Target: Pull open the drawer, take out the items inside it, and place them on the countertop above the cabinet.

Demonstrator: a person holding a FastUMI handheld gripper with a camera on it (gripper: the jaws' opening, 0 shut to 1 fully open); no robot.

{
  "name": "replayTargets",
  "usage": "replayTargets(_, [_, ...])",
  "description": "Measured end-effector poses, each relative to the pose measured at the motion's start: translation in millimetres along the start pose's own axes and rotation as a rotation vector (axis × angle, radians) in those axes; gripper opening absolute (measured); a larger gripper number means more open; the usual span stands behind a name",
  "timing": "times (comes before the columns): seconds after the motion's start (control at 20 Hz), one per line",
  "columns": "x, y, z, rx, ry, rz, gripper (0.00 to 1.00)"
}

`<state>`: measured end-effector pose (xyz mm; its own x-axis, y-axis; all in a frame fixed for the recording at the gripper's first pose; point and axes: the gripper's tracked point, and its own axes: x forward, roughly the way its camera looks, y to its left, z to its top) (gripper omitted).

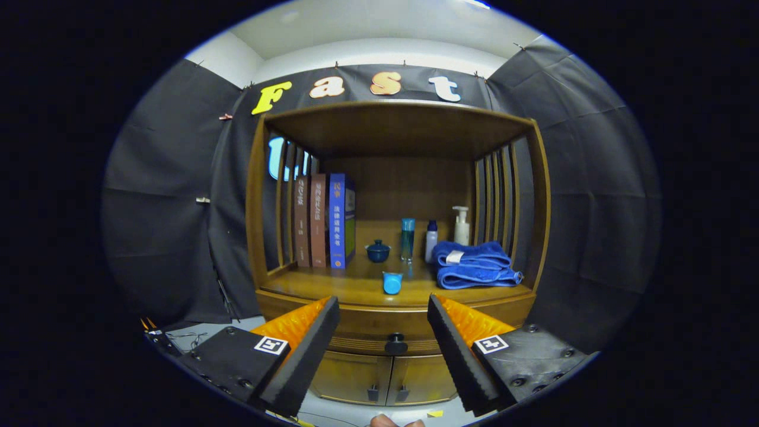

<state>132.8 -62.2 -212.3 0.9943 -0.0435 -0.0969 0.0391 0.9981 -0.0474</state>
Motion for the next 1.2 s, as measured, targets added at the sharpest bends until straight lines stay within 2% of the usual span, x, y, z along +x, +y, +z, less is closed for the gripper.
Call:
replayTargets(0.4, [-90.7, -6.4, 104.5, 0.077, -0.120, -0.026, 0.98])
replayTargets(0.65, [-153.8, -8.7, 166.0, 0.045, -0.198, -0.030, 0.98])
replayTargets(0.9, [-199.4, -10.5, 203.6, 0.024, -0.209, -0.030, 0.98])
replayTargets(1.2, [-226.5, -9.5, 235.4, -0.022, -0.234, -0.040, 0.98])
